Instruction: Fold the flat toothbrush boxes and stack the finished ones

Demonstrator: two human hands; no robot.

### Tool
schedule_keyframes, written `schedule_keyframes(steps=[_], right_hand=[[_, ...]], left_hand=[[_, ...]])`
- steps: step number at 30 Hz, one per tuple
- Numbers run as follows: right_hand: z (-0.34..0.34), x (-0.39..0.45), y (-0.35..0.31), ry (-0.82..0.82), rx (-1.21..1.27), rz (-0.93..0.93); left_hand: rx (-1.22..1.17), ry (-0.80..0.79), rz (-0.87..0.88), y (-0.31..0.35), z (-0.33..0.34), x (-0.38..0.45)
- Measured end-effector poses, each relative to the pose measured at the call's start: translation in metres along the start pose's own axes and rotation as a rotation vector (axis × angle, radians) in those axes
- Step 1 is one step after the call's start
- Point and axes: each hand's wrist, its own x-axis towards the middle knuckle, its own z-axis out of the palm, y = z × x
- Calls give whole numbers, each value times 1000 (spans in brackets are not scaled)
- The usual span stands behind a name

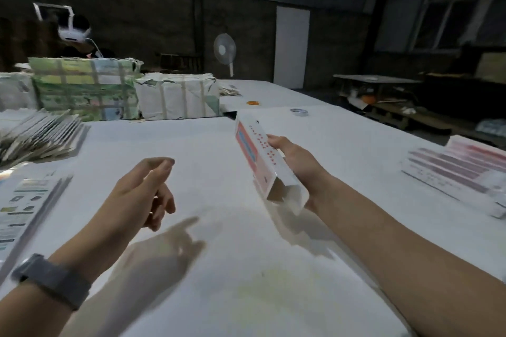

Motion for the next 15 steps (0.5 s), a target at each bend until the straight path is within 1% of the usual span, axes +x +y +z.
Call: schedule_keyframes(steps=[2, 5, 7, 9, 11, 12, 15], right_hand=[[-41, -8, -4, 112, -190, -51], [-113, -23, -9, 304, -662, -109], [-166, -33, -14, 428, -976, -86], [-218, -37, -17, 510, -1240, -13], [-264, -41, -16, 566, -1435, 58], [-282, -43, -13, 609, -1500, 56], [-317, -48, -1, 771, -1640, -49]], left_hand=[[12, -21, 16, -3, -3, 1], [1, -25, -15, -6, -8, 5], [-1, -55, -49, -5, -10, 6], [-3, -97, -85, -4, -14, 5], [10, -140, -123, -7, -18, 5], [22, -139, -140, -10, -20, 7], [50, -87, -174, -38, -31, 22]])
